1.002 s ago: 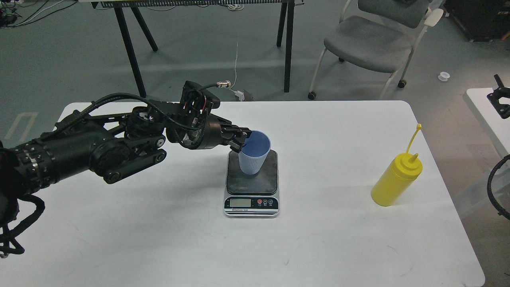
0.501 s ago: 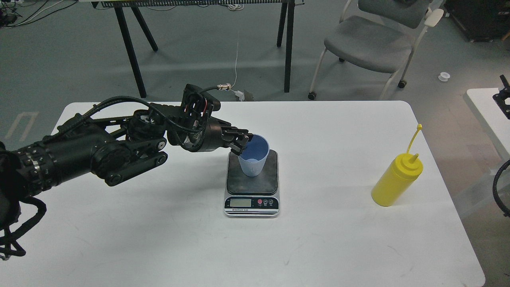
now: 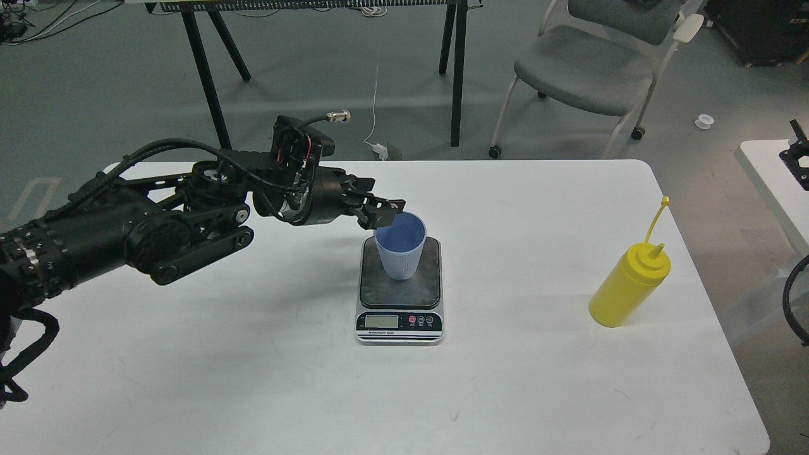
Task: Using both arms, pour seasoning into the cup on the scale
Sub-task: 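Open the left gripper and withdraw it from the cup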
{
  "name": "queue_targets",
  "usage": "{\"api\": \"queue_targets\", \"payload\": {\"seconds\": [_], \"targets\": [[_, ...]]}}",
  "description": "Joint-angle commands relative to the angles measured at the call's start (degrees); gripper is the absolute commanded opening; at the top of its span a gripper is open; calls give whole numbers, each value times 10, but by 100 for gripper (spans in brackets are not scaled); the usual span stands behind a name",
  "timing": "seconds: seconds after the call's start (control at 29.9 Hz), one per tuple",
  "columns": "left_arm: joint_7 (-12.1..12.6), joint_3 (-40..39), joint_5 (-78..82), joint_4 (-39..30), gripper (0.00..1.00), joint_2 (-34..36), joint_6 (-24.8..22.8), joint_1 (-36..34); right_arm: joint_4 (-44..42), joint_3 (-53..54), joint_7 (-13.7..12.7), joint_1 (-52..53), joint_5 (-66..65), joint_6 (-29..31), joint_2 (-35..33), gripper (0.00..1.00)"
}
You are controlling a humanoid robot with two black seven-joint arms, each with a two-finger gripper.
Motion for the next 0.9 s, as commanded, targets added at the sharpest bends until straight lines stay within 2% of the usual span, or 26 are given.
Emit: {"api": "queue_targets", "payload": {"seconds": [0.0, 0.2, 0.37, 0.53, 0.7, 0.77, 0.87], "targets": [[-3, -44, -75, -2, 88, 20, -1, -3, 40, 4, -1, -21, 2, 0, -28, 100], [-29, -162, -361, 9, 98, 38, -4, 3, 145, 22, -1, -133, 51, 0, -74, 100], [-32, -176, -637, 25, 99, 40, -6, 9, 214, 36, 4, -236, 96, 0, -76, 100], [-31, -189, -871, 70, 99, 39, -26, 23, 282, 34, 29, -323, 126, 0, -74, 100], [-14, -257, -993, 99, 99, 40, -87, 68, 369, 33, 59, -401, 126, 0, -68, 100], [-2, -288, -998, 100, 99, 41, -91, 88, 387, 31, 73, -426, 126, 0, -57, 100], [13, -325, -999, 100, 99, 42, -93, 114, 389, 26, 74, -449, 119, 0, -12, 100]]}}
